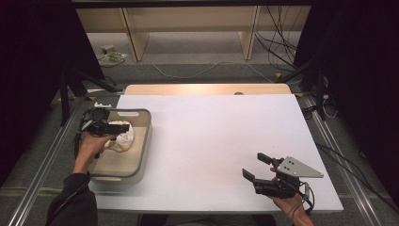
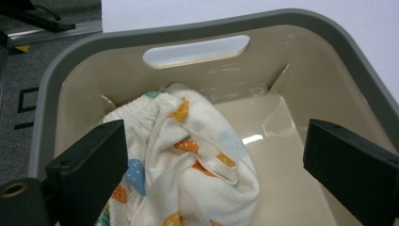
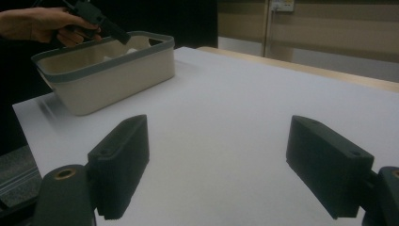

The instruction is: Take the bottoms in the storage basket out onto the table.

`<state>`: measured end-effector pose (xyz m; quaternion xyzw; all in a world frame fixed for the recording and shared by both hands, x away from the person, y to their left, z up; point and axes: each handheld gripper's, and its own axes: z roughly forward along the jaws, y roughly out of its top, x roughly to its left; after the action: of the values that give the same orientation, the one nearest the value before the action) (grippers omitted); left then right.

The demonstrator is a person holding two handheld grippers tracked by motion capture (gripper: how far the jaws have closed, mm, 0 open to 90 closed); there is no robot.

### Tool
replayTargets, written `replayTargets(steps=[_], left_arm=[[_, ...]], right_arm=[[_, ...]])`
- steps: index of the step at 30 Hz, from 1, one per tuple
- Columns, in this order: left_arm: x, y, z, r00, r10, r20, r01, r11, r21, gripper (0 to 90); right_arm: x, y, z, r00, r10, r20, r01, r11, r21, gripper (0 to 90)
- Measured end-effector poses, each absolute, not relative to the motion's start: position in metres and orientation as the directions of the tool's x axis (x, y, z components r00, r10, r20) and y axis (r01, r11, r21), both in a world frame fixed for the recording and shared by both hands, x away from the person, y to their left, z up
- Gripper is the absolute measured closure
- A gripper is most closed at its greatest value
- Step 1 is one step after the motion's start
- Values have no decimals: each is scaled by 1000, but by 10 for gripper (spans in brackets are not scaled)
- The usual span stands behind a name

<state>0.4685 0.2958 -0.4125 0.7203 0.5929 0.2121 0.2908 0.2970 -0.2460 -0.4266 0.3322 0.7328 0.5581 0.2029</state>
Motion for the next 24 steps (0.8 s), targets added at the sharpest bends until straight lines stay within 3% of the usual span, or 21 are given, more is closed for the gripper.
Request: replayTargets(steps=[24], left_arm=[[486, 299, -444, 177, 984, -13, 823, -141, 551, 85]], right_arm=[[298, -243, -428, -708, 702, 77, 264, 162, 951, 229]])
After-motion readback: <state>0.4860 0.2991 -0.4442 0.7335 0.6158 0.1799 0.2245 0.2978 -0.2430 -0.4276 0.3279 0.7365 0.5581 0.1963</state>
